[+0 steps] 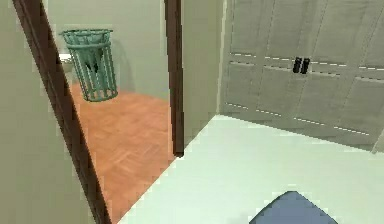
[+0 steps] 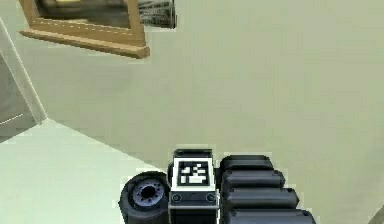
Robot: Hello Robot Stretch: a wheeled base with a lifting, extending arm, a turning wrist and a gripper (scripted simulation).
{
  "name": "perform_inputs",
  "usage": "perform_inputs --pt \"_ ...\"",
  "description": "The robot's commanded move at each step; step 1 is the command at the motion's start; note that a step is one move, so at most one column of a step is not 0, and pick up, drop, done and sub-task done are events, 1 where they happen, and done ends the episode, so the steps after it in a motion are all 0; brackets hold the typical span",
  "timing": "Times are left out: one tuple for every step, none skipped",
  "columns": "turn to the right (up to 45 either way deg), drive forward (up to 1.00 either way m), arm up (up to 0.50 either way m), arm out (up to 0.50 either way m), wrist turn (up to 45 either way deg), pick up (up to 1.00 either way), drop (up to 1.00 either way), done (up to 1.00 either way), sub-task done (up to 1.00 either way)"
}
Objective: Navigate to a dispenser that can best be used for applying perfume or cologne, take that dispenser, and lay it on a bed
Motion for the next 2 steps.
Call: perform_inputs --pt "3.0 0.0 0.0 0.0 0.0 0.0 0.0 0.0 0.0" --pt "0.0 1.0 0.0 0.0 0.0 0.0 0.0 0.0 0.0"
